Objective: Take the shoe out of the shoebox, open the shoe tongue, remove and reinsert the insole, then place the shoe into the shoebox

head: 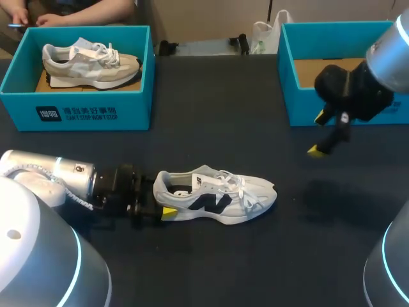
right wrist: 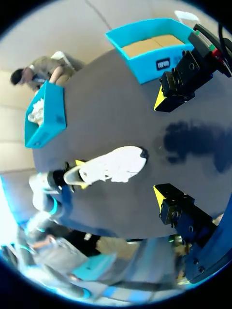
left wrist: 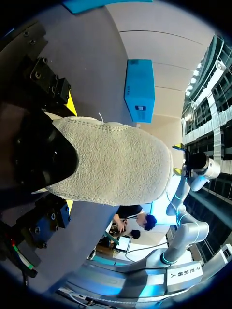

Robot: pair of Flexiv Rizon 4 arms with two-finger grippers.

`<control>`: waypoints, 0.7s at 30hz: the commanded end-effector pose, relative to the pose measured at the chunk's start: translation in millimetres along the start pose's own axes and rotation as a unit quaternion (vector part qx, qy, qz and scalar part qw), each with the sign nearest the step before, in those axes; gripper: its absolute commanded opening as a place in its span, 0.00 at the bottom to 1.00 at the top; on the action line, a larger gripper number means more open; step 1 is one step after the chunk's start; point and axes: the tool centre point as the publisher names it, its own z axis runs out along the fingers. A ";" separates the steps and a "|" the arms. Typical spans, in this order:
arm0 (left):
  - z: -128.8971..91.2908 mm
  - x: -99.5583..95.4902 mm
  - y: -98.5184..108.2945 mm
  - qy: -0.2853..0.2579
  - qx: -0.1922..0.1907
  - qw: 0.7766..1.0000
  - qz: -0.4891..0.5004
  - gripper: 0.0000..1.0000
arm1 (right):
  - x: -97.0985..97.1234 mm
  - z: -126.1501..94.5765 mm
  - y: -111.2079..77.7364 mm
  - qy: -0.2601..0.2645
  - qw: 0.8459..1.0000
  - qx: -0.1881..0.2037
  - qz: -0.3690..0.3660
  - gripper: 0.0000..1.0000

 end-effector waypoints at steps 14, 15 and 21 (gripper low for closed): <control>-0.4 -0.8 0.1 0.000 -0.002 1.000 -0.001 0.00 | 36.9 16.0 40.2 -0.075 0.933 0.081 0.342 1.00; -0.4 -0.8 0.1 0.000 -0.002 1.000 -0.001 0.00 | 36.9 16.0 40.2 -0.075 0.933 0.081 0.342 1.00; -0.4 -0.8 0.1 0.000 -0.002 1.000 -0.001 0.00 | 36.9 16.0 40.2 -0.075 0.933 0.081 0.342 1.00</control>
